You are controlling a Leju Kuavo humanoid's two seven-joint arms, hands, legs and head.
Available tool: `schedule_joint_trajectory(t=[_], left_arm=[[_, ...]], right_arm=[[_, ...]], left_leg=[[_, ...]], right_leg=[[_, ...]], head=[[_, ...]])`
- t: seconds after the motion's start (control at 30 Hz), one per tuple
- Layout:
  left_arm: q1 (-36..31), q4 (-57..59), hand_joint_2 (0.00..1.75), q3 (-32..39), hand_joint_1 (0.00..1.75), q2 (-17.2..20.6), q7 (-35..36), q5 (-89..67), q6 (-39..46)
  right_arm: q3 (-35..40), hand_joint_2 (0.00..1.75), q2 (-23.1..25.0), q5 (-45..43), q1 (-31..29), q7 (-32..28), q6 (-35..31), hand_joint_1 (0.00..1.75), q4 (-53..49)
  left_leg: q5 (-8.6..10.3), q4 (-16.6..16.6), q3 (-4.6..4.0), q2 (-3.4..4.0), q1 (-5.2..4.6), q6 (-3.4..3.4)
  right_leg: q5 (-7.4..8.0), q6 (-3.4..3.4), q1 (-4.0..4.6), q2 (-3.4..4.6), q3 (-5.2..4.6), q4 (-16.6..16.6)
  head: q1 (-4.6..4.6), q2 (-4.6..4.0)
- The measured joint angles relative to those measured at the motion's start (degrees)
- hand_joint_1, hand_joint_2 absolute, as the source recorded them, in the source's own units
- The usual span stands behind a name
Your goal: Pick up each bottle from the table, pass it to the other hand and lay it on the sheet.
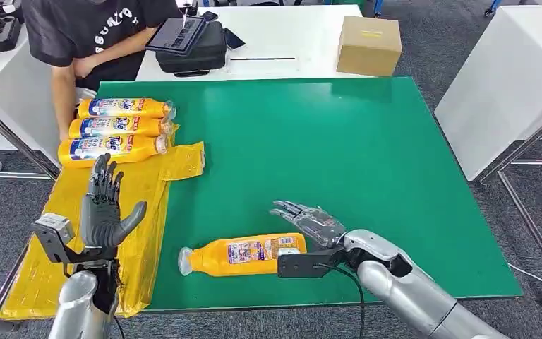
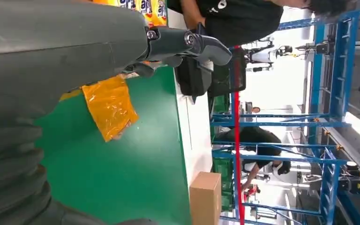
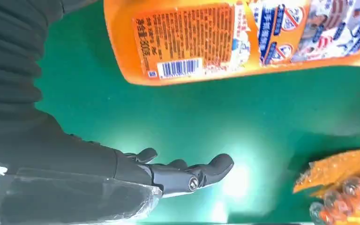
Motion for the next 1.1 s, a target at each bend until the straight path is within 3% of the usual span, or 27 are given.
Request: schedule_joint_trajectory(t=[0.57, 1.1], left_arm=[[-0.31, 1.77, 1.75, -0.92, 0.00, 0.02, -0.07, 1.05, 0.79], [-1.62, 2.69, 1.75, -2.12, 0.00, 0.02, 0.24, 2.51, 1.79]], right_arm=[[2.82, 1.75, 0.61, -2.82, -2.22, -0.68, 2.06, 0.00, 2.60], [7.71, 1.75, 10.38, -2.10, -7.91, 1.57, 1.01, 0.00, 15.73]], left_leg=[[0.00, 0.00, -0.02, 0.00, 0.00, 0.00], [0.01, 0.00, 0.03, 0.02, 0.02, -0.01]], right_leg=[[0.00, 0.00, 0.00, 0.00, 0.01, 0.01], [0.00, 0.00, 0.01, 0.03, 0.01, 0.02]], head=[[0.02, 0.00], [0.02, 0.00]])
